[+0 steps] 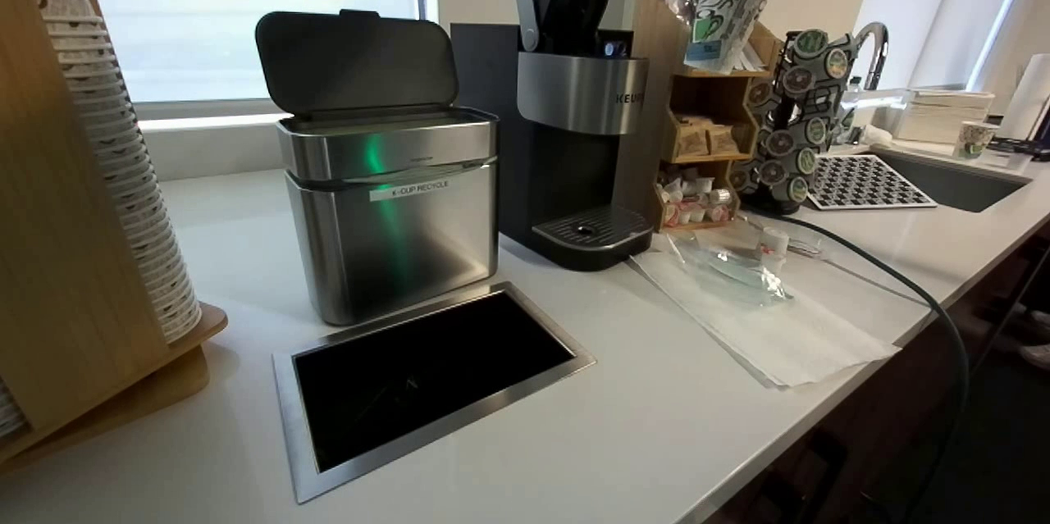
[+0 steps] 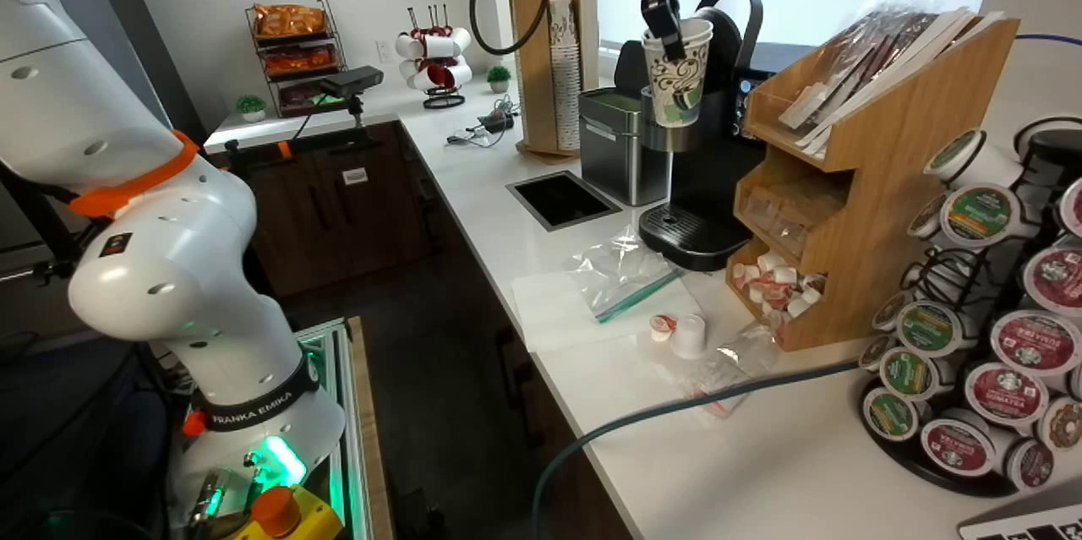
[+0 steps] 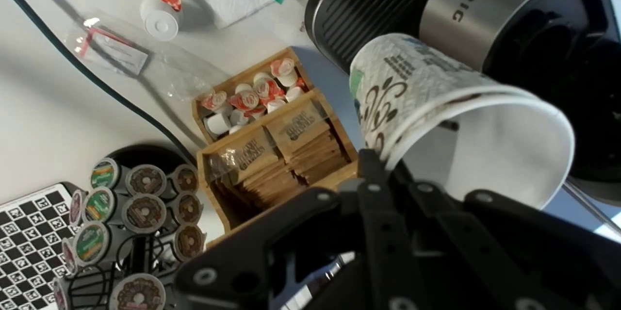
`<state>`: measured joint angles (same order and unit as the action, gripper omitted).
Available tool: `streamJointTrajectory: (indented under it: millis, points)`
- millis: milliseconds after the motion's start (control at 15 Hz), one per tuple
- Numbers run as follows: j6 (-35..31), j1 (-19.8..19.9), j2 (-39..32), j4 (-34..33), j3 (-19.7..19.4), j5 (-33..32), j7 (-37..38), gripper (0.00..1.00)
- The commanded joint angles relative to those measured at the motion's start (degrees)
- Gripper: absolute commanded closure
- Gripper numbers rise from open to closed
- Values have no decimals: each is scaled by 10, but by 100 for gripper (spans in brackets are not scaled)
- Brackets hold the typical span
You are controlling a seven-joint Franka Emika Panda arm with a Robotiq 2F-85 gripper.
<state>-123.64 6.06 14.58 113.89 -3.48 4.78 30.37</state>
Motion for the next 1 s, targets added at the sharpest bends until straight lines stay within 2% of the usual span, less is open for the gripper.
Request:
streamJointTrajectory:
  millis: [0, 400, 667, 933]
  points:
    - [-5, 11, 27, 61, 3, 5, 4, 99]
    - [-16, 29, 2, 96, -2, 5, 16, 99]
    - [-26, 30, -34, 92, -4, 12, 23, 99]
    - [-52, 29, -75, 83, -1, -6, 49, 99]
